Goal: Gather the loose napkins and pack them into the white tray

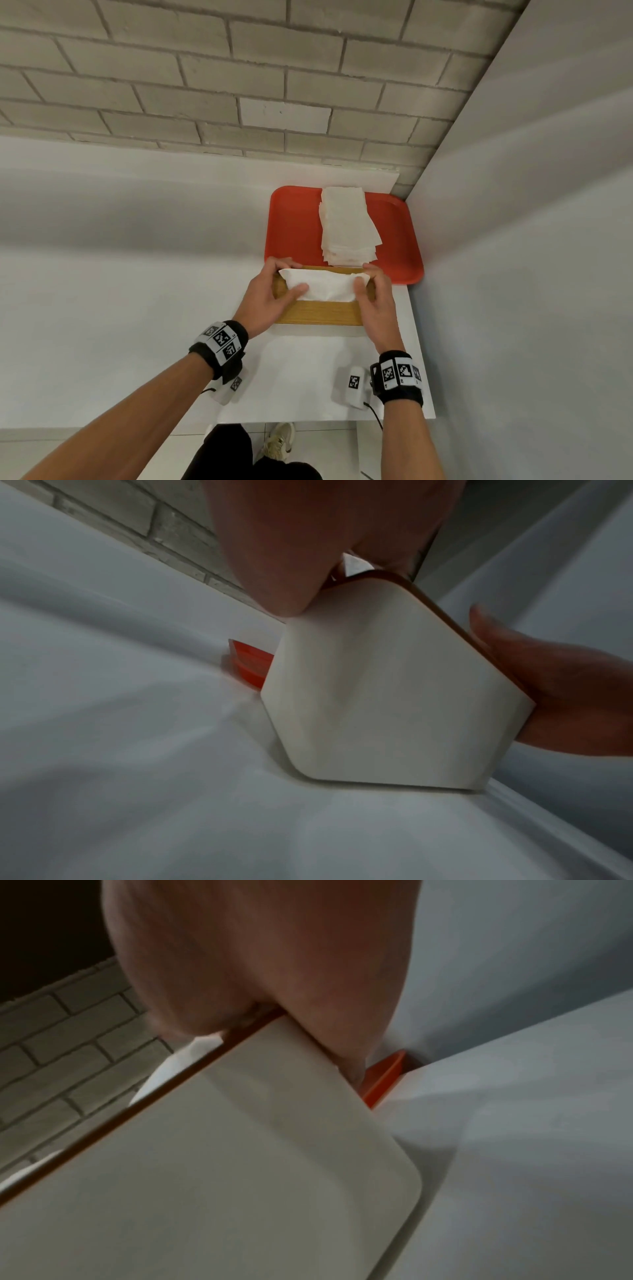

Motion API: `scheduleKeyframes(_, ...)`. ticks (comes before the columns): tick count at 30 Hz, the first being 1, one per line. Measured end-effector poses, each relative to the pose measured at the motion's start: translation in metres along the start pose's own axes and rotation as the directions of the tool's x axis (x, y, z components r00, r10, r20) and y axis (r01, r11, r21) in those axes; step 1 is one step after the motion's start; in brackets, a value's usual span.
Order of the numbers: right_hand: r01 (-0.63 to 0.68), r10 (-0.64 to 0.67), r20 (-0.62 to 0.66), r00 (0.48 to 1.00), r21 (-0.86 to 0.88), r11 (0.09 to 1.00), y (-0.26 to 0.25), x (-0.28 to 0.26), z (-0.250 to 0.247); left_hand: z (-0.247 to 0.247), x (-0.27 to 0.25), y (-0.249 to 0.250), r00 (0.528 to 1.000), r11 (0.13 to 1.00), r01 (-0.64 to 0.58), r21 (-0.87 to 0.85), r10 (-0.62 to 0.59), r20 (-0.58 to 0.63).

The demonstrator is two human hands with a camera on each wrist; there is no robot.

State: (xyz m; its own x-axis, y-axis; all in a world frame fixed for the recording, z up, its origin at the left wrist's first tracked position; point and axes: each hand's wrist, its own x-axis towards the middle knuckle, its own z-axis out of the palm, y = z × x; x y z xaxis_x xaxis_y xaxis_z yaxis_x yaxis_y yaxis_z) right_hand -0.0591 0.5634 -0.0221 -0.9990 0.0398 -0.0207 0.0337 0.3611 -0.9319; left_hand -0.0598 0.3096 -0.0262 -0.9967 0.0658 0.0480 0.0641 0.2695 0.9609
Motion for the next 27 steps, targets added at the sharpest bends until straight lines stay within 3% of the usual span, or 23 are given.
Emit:
scheduleKeyframes(2,0.010,-0.003,0.090,0.996,-0.079,0.997,0.002,0.002,-0.003,0.000,0.000,-0.001,1.000,0.996,-0.025,0.088,0.025,0.000)
scheduleKeyframes(3,0.017,-0.011,0.075,0.997,-0.091,0.996,0.003,0.004,-0.003,0.001,0.001,-0.002,0.999,0.994,-0.029,0.106,0.031,-0.017)
scheduleKeyframes(8,0.058,-0.038,-0.178,0.983,0.107,0.993,0.004,0.002,-0.001,-0.003,0.003,-0.003,0.993,0.997,0.035,-0.071,-0.042,-0.113)
scheduleKeyframes(14,0.103,-0.008,-0.323,0.946,0.279,0.955,-0.014,-0.002,-0.001,-0.011,-0.011,0.015,0.988,0.990,-0.064,-0.122,0.046,-0.146)
scheduleKeyframes(18,0.171,-0.006,-0.468,0.884,0.309,0.936,-0.035,-0.017,-0.009,-0.026,-0.028,0.031,0.968,0.982,-0.151,-0.113,0.123,-0.220)
scheduleKeyframes(22,0.142,0.032,-0.547,0.836,0.273,0.951,-0.044,-0.068,-0.011,-0.063,-0.072,0.037,0.954,0.984,-0.169,-0.053,0.150,-0.261)
scheduleKeyframes(27,-0.052,0.128,-0.496,0.859,0.165,0.985,-0.015,-0.191,0.002,-0.121,-0.165,0.000,0.968,0.985,-0.041,0.167,0.080,-0.237)
